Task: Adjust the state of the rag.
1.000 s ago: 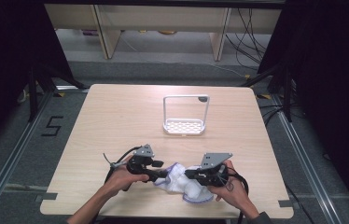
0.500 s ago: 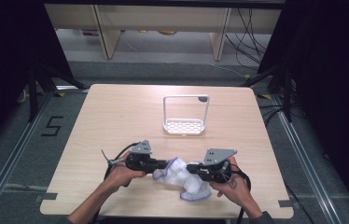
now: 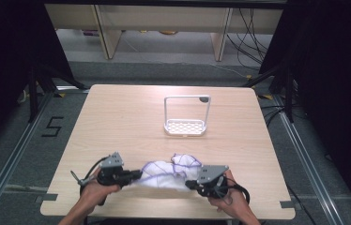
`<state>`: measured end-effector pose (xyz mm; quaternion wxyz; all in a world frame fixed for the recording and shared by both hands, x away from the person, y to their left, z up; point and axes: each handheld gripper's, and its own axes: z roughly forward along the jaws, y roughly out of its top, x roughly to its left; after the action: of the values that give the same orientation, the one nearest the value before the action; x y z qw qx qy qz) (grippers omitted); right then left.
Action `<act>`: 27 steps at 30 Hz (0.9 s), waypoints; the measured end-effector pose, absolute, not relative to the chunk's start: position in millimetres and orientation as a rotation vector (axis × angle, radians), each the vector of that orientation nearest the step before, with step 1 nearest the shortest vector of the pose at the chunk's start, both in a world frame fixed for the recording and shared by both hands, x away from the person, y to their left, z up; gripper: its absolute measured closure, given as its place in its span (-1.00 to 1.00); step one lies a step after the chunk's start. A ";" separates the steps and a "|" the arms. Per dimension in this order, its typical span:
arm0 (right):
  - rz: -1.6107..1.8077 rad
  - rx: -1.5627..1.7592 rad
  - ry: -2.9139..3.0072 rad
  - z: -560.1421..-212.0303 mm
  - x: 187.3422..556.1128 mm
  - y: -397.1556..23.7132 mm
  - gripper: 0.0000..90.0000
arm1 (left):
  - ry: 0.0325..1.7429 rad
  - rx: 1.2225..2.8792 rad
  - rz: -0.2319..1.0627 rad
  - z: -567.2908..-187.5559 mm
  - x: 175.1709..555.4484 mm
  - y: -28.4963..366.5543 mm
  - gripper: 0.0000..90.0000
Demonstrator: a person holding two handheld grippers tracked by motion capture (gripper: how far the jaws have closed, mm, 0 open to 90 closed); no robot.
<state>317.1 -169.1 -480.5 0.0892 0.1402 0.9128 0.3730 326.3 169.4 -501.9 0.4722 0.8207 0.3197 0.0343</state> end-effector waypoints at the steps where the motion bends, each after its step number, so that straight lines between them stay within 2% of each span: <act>1: 1.077 0.429 2.743 -485.2 312.0 -169.4 0.95 | 0.765 2.040 0.064 -503.1 320.5 166.7 0.93; 5: 1.027 0.510 2.774 -495.4 302.3 -176.7 0.94 | 0.756 2.074 0.026 -509.4 311.2 158.4 0.91; 8: 1.058 0.556 2.789 -493.9 299.2 -180.9 0.78 | 0.748 2.106 0.011 -511.9 312.0 157.9 0.87; 9: 1.075 0.592 2.783 -491.2 297.7 -184.1 0.46 | 0.755 2.108 0.018 -511.7 312.2 158.2 0.68; 10: 1.075 0.592 2.783 -491.2 297.7 -184.1 0.46 | 0.766 2.098 0.020 -511.2 312.2 158.4 0.68; 13: 1.134 0.678 2.711 -478.6 295.3 -192.8 0.20 | 0.798 2.069 0.032 -504.2 316.7 161.0 0.30; 15: 1.183 0.724 2.656 -467.7 294.9 -199.6 0.12 | 0.822 2.041 0.072 -496.7 323.9 162.2 0.05; 17: 1.200 0.777 2.566 -454.2 296.0 -207.1 0.02 | 0.825 2.022 0.092 -485.2 335.7 160.6 -0.05; 20: 1.167 0.828 2.501 -444.7 304.4 -212.6 0.00 | 0.782 2.038 0.064 -477.8 357.9 150.2 -0.14; 22: 1.147 0.867 2.526 -447.2 317.1 -210.7 -0.04 | 0.755 2.047 -0.037 -481.2 381.2 132.9 -0.21; 27: 1.144 0.859 2.619 -460.3 331.2 -199.1 -0.06 | 0.726 2.031 -0.148 -497.0 397.2 109.9 -0.24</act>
<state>331.2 -199.1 -460.3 0.0784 0.2871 0.8749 0.3822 397.2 109.9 -497.0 0.4706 0.8289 0.2962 -0.0605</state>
